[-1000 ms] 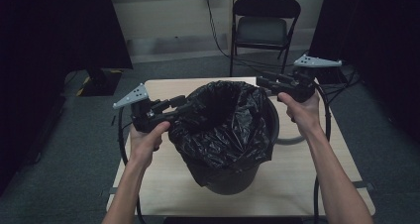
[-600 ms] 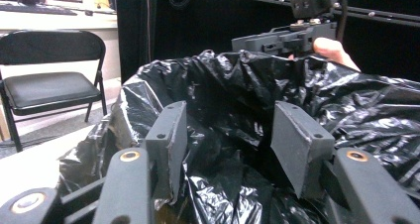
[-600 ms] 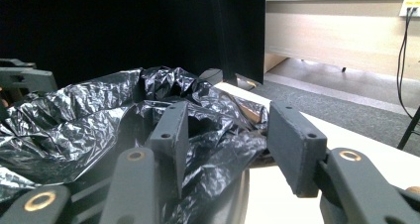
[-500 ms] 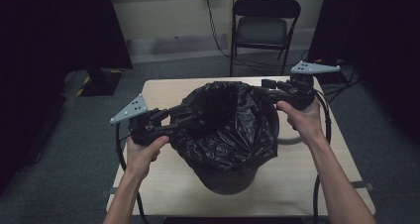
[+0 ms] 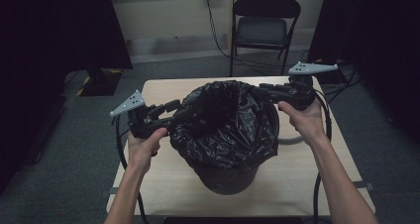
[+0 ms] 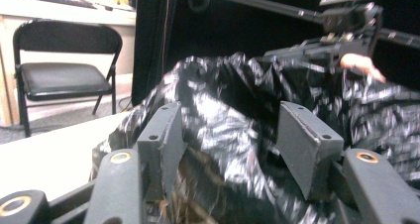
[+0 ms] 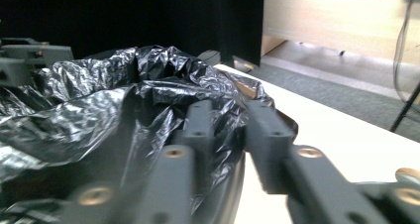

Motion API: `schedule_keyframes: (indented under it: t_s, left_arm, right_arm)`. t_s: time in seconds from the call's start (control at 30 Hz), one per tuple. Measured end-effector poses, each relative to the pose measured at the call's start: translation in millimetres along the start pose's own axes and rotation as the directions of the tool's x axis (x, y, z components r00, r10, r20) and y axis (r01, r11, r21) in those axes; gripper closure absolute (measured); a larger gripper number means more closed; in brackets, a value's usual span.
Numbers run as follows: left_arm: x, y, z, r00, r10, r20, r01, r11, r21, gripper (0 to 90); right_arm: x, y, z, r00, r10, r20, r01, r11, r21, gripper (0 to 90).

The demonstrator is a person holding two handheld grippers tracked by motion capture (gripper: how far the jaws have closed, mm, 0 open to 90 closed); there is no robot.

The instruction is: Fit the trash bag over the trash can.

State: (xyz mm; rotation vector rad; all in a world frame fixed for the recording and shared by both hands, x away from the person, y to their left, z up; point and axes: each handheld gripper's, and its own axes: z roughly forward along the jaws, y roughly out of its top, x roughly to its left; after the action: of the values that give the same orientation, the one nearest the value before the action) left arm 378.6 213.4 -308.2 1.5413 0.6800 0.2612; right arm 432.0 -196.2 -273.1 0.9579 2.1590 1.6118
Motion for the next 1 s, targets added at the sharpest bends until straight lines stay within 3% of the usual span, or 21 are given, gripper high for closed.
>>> schedule_keyframes:
  t_s: [0.1, 0.17, 0.33, 0.53, 0.77, 0.87, 0.9, 1.0]
  left_arm:
    - [-2.4, -0.4, -4.1, 0.9996, 0.023, -0.019, -0.022, 0.9995, 0.022, 43.2]
    - [-4.0, -0.6, -5.9, 0.9996, 0.028, -0.004, -0.028, 0.9991, 0.031, 41.5]
    - [-5.4, -4.3, -9.5, 0.9999, 0.004, 0.016, -0.004, 0.9999, 0.012, 39.1]
    - [-10.0, -8.0, -16.6, 0.9997, -0.002, 0.023, 0.002, 1.0, 0.0, 38.9]
    - [-8.0, -4.8, -17.3, 0.9989, 0.001, 0.046, -0.001, 0.9999, 0.012, 38.1]
    - [-1.3, 1.3, -18.0, 0.9909, -0.072, 0.114, 0.078, 0.996, -0.044, 38.4]
    - [1.0, 6.5, -18.6, 0.99, -0.085, 0.112, 0.094, 0.9929, -0.073, 40.0]
    - [4.7, 17.1, -13.1, 0.9936, -0.075, 0.085, 0.08, 0.9946, -0.066, 40.6]
  right_arm:
    - [-1.1, -1.4, -4.4, 1.0, 0.002, 0.002, -0.002, 1.0, -0.029, 85.1]
    - [-3.7, -2.5, -10.2, 0.9998, 0.011, 0.014, -0.01, 0.998, -0.067, 90.0]
    - [-5.9, -8.4, -21.9, 0.9995, 0.014, 0.029, -0.011, 0.995, -0.1, 90.0]
    - [-14.6, -32.9, -36.8, 0.9981, 0.043, 0.044, -0.036, 0.99, -0.139, 90.0]
    - [-27.2, -71.3, -23.6, 0.9972, 0.068, 0.03, -0.065, 0.994, -0.088, 90.0]
    - [-30.2, -87.6, -10.0, 0.9978, 0.065, 0.013, -0.064, 0.996, -0.059, 90.0]
    - [-30.5, -90.8, -6.8, 0.998, 0.06, 0.018, -0.059, 0.997, -0.05, 90.0]
    - [-31.0, -103.3, 8.7, 0.9979, 0.064, 0.003, -0.064, 0.998, -0.009, 90.0]
